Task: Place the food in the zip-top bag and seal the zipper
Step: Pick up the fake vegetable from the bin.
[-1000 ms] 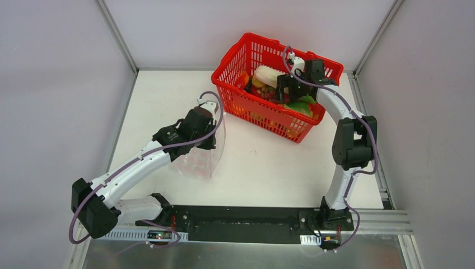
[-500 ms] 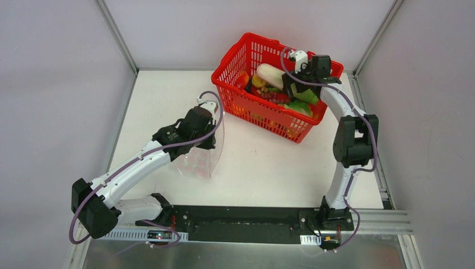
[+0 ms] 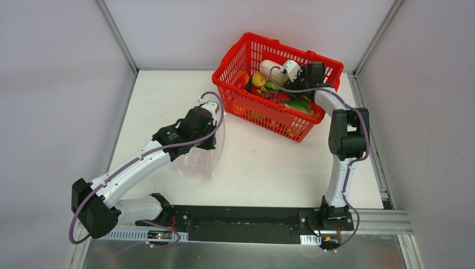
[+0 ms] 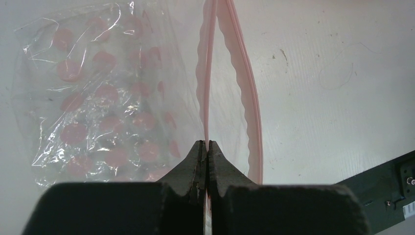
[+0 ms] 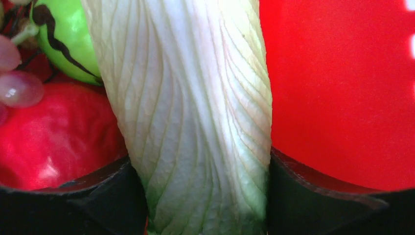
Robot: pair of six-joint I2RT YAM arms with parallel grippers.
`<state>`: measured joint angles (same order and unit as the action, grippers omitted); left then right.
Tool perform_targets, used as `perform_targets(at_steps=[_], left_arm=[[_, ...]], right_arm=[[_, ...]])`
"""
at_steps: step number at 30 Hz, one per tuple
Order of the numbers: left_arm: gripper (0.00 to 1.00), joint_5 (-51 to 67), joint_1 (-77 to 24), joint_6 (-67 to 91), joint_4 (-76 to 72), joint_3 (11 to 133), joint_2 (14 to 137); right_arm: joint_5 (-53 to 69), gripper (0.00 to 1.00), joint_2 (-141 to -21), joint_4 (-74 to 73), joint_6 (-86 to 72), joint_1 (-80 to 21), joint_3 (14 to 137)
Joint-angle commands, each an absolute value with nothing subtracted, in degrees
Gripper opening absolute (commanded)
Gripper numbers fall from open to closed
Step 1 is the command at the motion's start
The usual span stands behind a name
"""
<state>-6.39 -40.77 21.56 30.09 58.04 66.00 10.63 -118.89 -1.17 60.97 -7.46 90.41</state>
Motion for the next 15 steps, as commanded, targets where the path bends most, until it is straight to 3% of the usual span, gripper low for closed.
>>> perform_targets(at_steps=[1,3,6,15], left_arm=[[0.00,-5.8,-40.2,20.8,29.5,59.0,65.4],[0.00,-6.0,-40.2,21.1,29.3,58.7,65.1],[0.00,-6.0,-40.2,21.3,29.1,58.6,64.6],[0.00,-5.3,-40.2,22.5,29.4,58.5,63.7]], right_arm=[[8.2,0.54,-120.1,0.7,55.1,-6.9,95.2],[10.3,0.37,-118.4,0.3,52.6,-7.0,95.5],[15.7,0.23,-113.4,-2.0,49.4,-7.6,94.7],[23.7,0.20,-93.9,13.8,36.4,-10.0,79.5]])
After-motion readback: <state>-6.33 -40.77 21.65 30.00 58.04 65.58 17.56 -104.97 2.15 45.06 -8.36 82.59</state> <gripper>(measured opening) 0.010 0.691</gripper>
